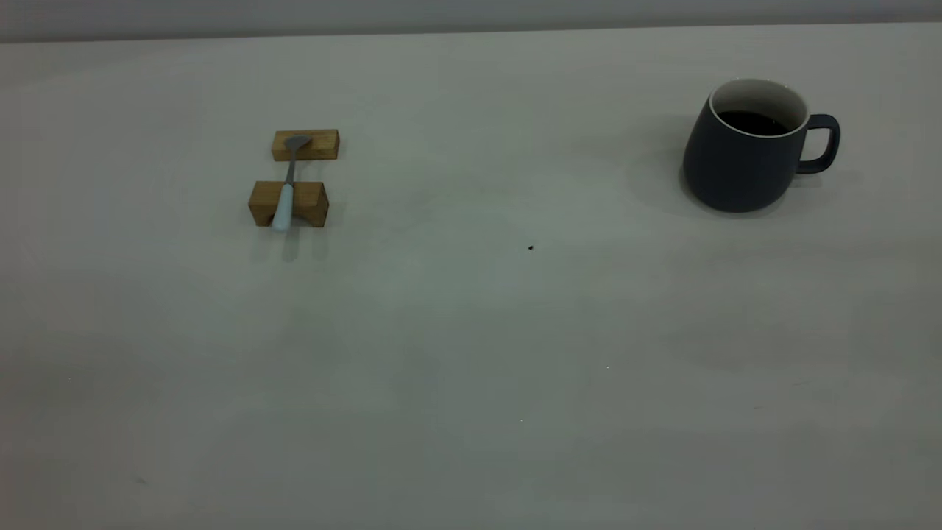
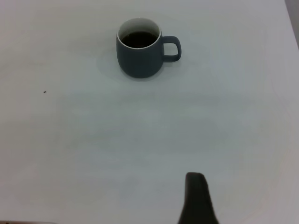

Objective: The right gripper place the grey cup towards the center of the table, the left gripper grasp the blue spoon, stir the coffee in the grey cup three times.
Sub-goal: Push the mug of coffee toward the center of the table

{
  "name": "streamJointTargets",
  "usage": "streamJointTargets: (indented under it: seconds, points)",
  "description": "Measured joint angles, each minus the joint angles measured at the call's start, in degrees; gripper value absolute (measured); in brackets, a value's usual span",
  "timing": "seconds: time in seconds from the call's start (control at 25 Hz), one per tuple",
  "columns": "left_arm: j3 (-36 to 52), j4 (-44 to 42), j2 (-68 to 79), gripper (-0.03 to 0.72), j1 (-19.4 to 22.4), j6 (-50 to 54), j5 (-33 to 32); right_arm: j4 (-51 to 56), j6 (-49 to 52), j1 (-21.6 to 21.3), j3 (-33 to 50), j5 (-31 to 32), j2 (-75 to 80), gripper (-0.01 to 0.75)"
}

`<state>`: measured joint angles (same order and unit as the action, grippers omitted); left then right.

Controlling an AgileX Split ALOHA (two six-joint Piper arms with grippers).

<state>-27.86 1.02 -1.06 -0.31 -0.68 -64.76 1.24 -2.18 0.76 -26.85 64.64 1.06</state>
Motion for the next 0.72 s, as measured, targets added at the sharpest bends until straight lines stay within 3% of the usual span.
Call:
streamJointTargets:
  seconds: [0.72]
  points:
    - [0.00, 0.00, 0.00, 0.505, 0.00, 0.00, 0.00, 1.63, 0.77, 0.00, -2.75, -0.05, 4.75, 0.589]
